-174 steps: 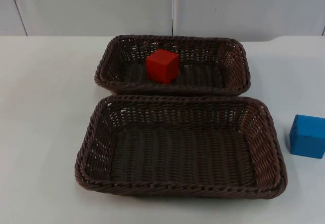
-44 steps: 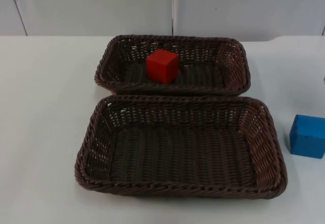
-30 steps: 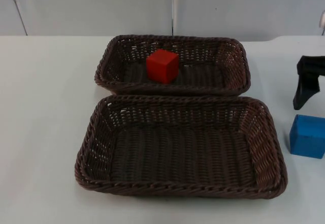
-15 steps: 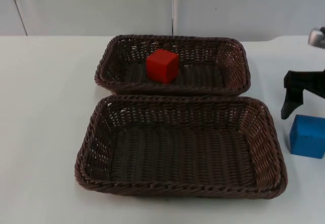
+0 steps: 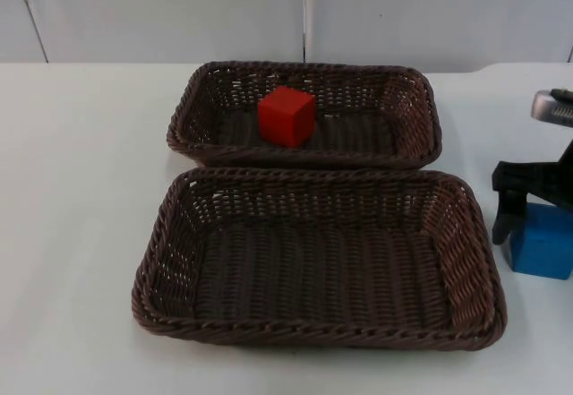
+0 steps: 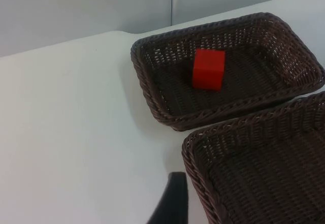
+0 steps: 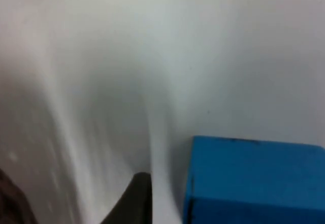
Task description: Pick up one cube with the left hand and place it into the upper basket. Pick up one cube with the right hand and place it into the lower basket.
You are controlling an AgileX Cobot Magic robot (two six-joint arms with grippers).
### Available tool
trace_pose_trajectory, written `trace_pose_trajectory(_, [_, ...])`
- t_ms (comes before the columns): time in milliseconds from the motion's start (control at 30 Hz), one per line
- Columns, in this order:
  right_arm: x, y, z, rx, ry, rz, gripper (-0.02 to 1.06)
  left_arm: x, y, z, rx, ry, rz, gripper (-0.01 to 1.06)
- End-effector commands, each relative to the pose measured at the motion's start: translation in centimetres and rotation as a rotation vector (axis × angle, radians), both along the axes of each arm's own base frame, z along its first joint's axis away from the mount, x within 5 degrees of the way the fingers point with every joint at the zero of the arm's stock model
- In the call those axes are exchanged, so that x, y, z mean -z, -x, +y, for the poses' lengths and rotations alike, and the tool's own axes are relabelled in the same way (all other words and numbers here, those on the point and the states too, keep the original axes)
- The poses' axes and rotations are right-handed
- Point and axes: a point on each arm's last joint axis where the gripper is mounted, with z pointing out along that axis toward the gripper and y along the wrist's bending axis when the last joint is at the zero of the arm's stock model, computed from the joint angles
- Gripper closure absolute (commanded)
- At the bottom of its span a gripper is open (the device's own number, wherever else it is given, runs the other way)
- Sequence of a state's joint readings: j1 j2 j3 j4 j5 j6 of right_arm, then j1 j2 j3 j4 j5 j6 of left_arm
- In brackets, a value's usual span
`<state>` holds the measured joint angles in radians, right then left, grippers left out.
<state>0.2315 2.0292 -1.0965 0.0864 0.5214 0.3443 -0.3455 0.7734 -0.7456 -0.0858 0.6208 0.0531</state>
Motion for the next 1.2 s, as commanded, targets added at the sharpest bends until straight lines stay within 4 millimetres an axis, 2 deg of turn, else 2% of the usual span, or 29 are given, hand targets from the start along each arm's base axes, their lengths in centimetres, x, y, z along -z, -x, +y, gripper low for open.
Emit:
trace_pose_trajectory(0, [0.1, 0.0, 0.1, -0.004, -0.002, 0.004, 0.1, 0.0, 0.1, 0.0, -0.002, 0.0, -0.009, 0.28])
trace_pose_trajectory(133, [0.1, 0.0, 0.2, 0.003, -0.009, 0.006, 0.13, 0.0, 0.1, 0.0, -0.002, 0.0, -0.009, 0.28])
trace_pose_trajectory(233, [0.0, -0.1, 0.4, -0.003, -0.028, 0.002, 0.26, 0.0, 0.1, 0.1, -0.002, -0.008, -0.012, 0.28])
trace_pose_trajectory(267, [0.0, -0.1, 0.4, -0.003, -0.031, -0.003, 0.38, 0.0, 0.1, 0.1, -0.003, -0.011, -0.013, 0.28])
trace_pose_trajectory(300, [0.0, -0.1, 0.4, -0.003, -0.031, -0.003, 0.38, 0.0, 0.1, 0.1, -0.003, -0.011, -0.013, 0.28])
trace_pose_trajectory(400, [-0.1, -0.1, 0.4, 0.004, -0.037, -0.001, 0.7, 0.0, 0.1, 0.1, -0.002, -0.012, -0.011, 0.28])
trace_pose_trajectory(433, [-0.1, -0.1, 0.4, 0.004, -0.037, -0.001, 0.7, 0.0, 0.1, 0.1, -0.002, -0.012, -0.011, 0.28])
trace_pose_trajectory(500, [-0.2, 0.0, 0.4, -0.001, -0.038, 0.008, 0.93, 0.0, 0.1, 0.1, -0.002, -0.012, -0.011, 0.28])
trace_pose_trajectory(533, [-0.5, 0.1, 0.5, -0.017, -0.039, 0.007, 1.01, 0.0, 0.1, 0.1, -0.003, -0.014, -0.012, 0.28])
trace_pose_trajectory(567, [-0.8, 0.2, 0.5, -0.019, -0.041, 0.007, 1.05, 0.0, 0.1, 0.1, -0.003, -0.016, -0.013, 0.28])
trace_pose_trajectory(633, [-1.4, 0.2, 0.5, -0.022, -0.042, -0.003, 1.05, 0.0, 0.1, 0.1, -0.003, -0.016, -0.013, 0.28])
trace_pose_trajectory(767, [-5.8, 0.6, 0.4, -0.073, -0.054, -0.096, 1.05, 0.0, 0.1, 0.1, -0.003, -0.018, -0.014, 0.28])
trace_pose_trajectory(800, [-5.8, 0.6, 0.4, -0.073, -0.054, -0.096, 1.05, 0.0, 0.1, 0.1, -0.003, -0.018, -0.014, 0.28])
trace_pose_trajectory(833, [-7.0, 0.8, 0.3, -0.089, -0.056, -0.123, 1.05, 0.0, 0.1, 0.1, -0.003, -0.018, -0.014, 0.28])
trace_pose_trajectory(933, [-10.6, 1.8, 0.2, -0.14, -0.059, -0.197, 1.05, 0.0, 0.1, 0.1, -0.003, -0.018, -0.014, 0.28])
trace_pose_trajectory(967, [-10.6, 1.8, 0.2, -0.14, -0.059, -0.197, 1.05, 0.0, 0.1, 0.1, -0.003, -0.018, -0.014, 0.28])
trace_pose_trajectory(1000, [-11.6, 2.2, 0.1, -0.154, -0.059, -0.215, 1.05, 0.0, 0.1, 0.1, -0.003, -0.018, -0.014, 0.28])
trace_pose_trajectory(1067, [-14.3, 3.3, -0.2, -0.199, -0.057, -0.268, 1.05, 0.0, 0.1, 0.1, -0.003, -0.018, -0.014, 0.28])
trace_pose_trajectory(1100, [-14.3, 3.3, -0.2, -0.199, -0.057, -0.268, 1.05, 0.0, 0.1, 0.1, -0.003, -0.018, -0.014, 0.28])
trace_pose_trajectory(1167, [-16.0, 4.3, -0.3, -0.239, -0.05, -0.296, 1.05, 0.0, 0.1, 0.1, -0.003, -0.018, -0.014, 0.28])
